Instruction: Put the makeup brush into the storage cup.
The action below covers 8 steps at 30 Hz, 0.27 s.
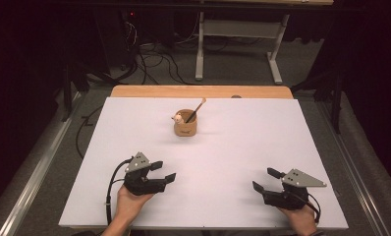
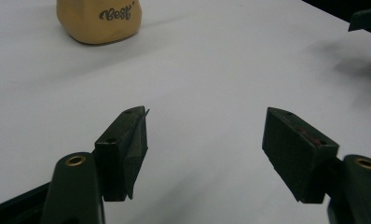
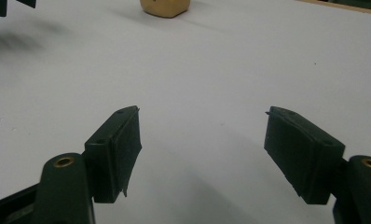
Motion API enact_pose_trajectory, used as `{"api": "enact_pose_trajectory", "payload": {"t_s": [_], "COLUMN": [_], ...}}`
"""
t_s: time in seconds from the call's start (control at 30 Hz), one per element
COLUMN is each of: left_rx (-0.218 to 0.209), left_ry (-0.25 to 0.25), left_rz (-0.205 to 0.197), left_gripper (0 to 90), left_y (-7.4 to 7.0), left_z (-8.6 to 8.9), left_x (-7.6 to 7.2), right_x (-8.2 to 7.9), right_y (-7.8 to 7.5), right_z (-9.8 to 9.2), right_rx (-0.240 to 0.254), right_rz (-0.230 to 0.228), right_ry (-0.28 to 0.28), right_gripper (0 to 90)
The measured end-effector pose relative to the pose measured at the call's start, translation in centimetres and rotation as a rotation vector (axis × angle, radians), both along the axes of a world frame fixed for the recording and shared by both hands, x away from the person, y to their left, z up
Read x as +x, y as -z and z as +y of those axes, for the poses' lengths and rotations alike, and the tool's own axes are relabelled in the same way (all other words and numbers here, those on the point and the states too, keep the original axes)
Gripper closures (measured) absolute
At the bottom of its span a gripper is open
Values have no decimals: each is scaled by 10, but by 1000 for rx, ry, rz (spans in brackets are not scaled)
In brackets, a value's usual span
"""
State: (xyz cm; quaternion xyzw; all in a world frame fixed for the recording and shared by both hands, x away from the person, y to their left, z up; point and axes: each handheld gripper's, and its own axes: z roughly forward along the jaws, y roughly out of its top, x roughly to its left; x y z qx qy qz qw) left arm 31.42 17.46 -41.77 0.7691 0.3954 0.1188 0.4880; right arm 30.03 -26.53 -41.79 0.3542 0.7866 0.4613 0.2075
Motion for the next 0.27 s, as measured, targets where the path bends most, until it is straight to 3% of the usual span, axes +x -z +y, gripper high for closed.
{"api": "enact_pose_trajectory", "payload": {"t_s": [0.27], "left_rx": [-7], "left_ry": [-2], "left_rz": [4], "left_gripper": [316], "left_y": [0], "left_z": [1], "left_x": [1], "right_x": [0], "right_y": [0], "right_z": [0], "right_rx": [-2], "right_rz": [5], "right_ry": [2], "right_gripper": [287]}}
